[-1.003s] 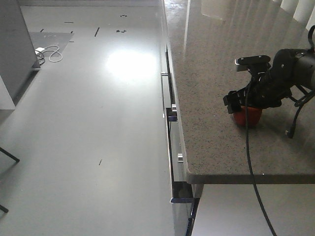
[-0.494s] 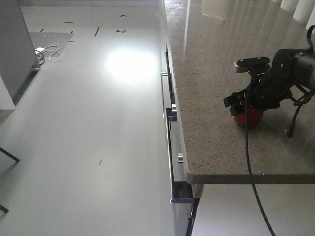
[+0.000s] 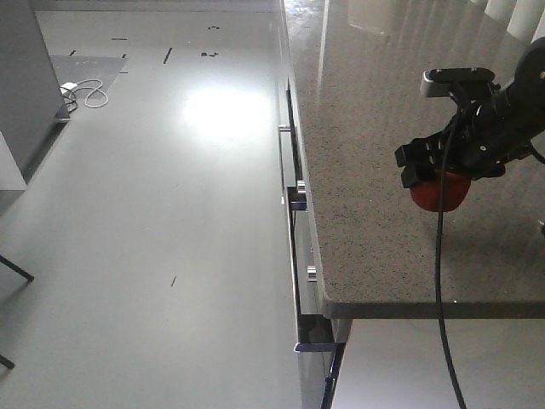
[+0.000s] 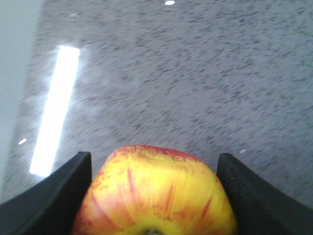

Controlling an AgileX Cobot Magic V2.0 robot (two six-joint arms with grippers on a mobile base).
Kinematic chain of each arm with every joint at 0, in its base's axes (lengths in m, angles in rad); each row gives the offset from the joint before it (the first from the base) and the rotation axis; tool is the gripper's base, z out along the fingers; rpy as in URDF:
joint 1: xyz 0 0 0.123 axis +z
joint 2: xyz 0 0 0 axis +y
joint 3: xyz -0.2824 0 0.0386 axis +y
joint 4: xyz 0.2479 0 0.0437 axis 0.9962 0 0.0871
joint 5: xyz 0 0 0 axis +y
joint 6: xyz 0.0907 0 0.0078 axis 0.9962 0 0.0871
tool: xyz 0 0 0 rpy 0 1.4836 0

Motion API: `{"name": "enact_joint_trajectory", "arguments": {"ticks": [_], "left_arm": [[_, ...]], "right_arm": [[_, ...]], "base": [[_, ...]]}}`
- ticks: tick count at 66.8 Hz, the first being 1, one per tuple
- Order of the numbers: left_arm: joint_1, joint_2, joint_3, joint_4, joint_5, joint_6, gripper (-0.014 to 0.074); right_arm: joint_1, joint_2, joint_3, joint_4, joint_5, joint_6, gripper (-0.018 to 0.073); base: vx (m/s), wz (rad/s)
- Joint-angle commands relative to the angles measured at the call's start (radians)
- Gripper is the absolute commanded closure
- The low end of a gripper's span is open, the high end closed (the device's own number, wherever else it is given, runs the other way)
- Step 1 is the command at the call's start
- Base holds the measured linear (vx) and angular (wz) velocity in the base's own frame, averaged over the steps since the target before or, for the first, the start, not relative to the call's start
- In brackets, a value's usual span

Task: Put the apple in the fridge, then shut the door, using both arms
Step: 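Close the right gripper on the apple and lift it off the counter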

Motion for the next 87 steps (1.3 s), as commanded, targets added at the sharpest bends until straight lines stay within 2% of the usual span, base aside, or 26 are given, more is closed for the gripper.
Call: {"name": "enact_joint_trajectory", "arguments": {"ticks": [1,26,48,65,87], "left_arm": [[0.001,-0.015,-0.016,-0.002,-0.08,-0.007,0.0603],[0.001,-0.015,-0.016,-0.002,-0.08,-0.007,0.0603],[0.001,-0.015,-0.016,-0.002,-0.08,-0.007,0.0603],[0.001,-0.015,-0.016,-0.002,-0.08,-0.007,0.0603],[0.001,-0.015,-0.016,-0.002,-0.08,-0.007,0.0603]], "right_arm": [[0.023,-0.129,0.07,0.025,-0.088,-0.012,0.0438],[0.155,-0.473,0.394,0.071,-0.128,-0.008,0.0438],[0.265,-0.792,0.603,0.124,-0.114,-0.004,0.0438],[0.269,-1.037,0.733,0.232,-0.089,-0.014,0.0438],[0.269,-1.307,0.858,0.235,0.084,-0.027,0.0438]], "base": [[0.0,0.0],[0.0,0.0],[0.0,0.0],[0.0,0.0],[0.0,0.0]]}}
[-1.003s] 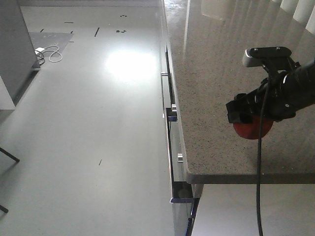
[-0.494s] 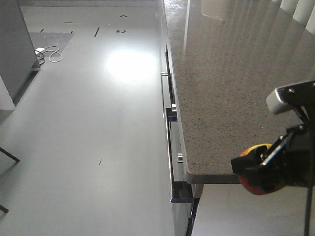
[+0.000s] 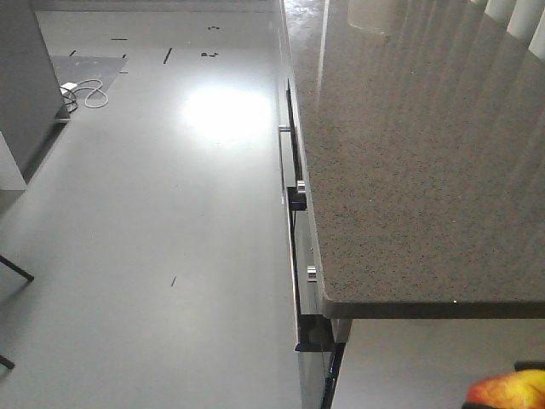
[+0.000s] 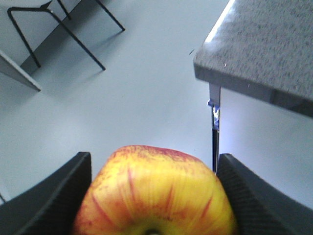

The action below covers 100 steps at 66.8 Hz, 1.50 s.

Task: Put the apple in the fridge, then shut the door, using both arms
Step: 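Close the right gripper on the apple and lift it off the counter, then drive the base away from the counter holding the apple in the right gripper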

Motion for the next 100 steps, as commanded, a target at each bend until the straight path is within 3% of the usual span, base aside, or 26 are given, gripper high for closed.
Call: {"name": "enact_joint_trajectory", "arguments": {"ticks": [1,21,100], "left_arm": [[0.001,-0.015,-0.016,-0.002,-0.08,-0.007,0.0603],[0.001,-0.015,-0.016,-0.002,-0.08,-0.007,0.0603],[0.001,-0.015,-0.016,-0.002,-0.08,-0.007,0.0603]], "right_arm": [[0.002,-0.056,0.0,0.027,0.019,-0.023,0.0438],[0.002,-0.192,0.025,0.065,0.091,-0.021,0.0438],[0.002,-0.192,0.025,0.066,0.094,-0.021,0.0438]], "base": [[0.0,0.0],[0.0,0.0],[-0.01,0.03]]}}
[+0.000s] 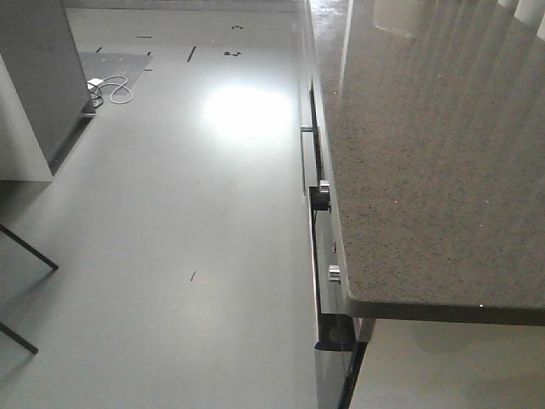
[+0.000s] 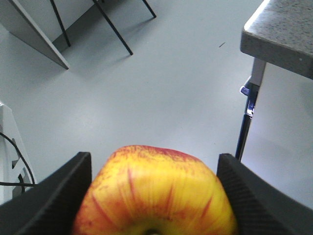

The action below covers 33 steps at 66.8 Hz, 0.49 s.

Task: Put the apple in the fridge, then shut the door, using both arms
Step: 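Drive the base away from the counter holding the apple in the right gripper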

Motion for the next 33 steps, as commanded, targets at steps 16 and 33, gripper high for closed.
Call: {"name": "enact_joint_trajectory", "arguments": {"ticks": [16,33], "left_arm": [[0.001,-0.015,-0.016,-0.002,-0.08,-0.007,0.0603],[0.001,-0.015,-0.016,-0.002,-0.08,-0.007,0.0603]], "right_arm": [[0.002,0.01,-0.025,0.026,-0.059,-0.006,0.0438],[0.002,0.01,-0.025,0.026,-0.059,-0.006,0.0438]], "base": [[-0.02,0.27],[0.0,0.39]]}}
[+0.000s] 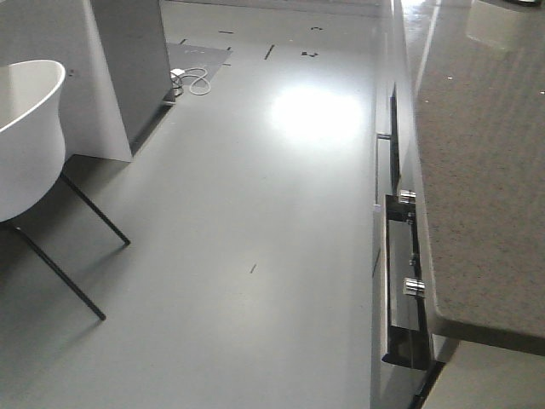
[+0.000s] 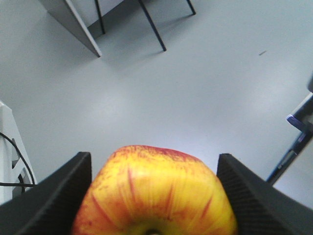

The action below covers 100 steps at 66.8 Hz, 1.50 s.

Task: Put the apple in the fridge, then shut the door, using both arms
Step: 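Drive the base away from the counter holding the apple in the right gripper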

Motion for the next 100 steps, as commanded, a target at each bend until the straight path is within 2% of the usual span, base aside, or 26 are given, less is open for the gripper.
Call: {"name": "enact_joint_trajectory", "arguments": {"ticks": [1,100], "left_arm": [[0.001,-0.015,-0.016,-0.002,-0.08,-0.007,0.0603],[0.001,-0.015,-0.016,-0.002,-0.08,-0.007,0.0603]], "right_arm": [[0.002,0.01,-0.025,0.026,-0.059,-0.006,0.0438],[0.002,0.01,-0.025,0.026,-0.059,-0.006,0.0438]], "base": [[0.0,0.4],[-0.01,0.45]]}}
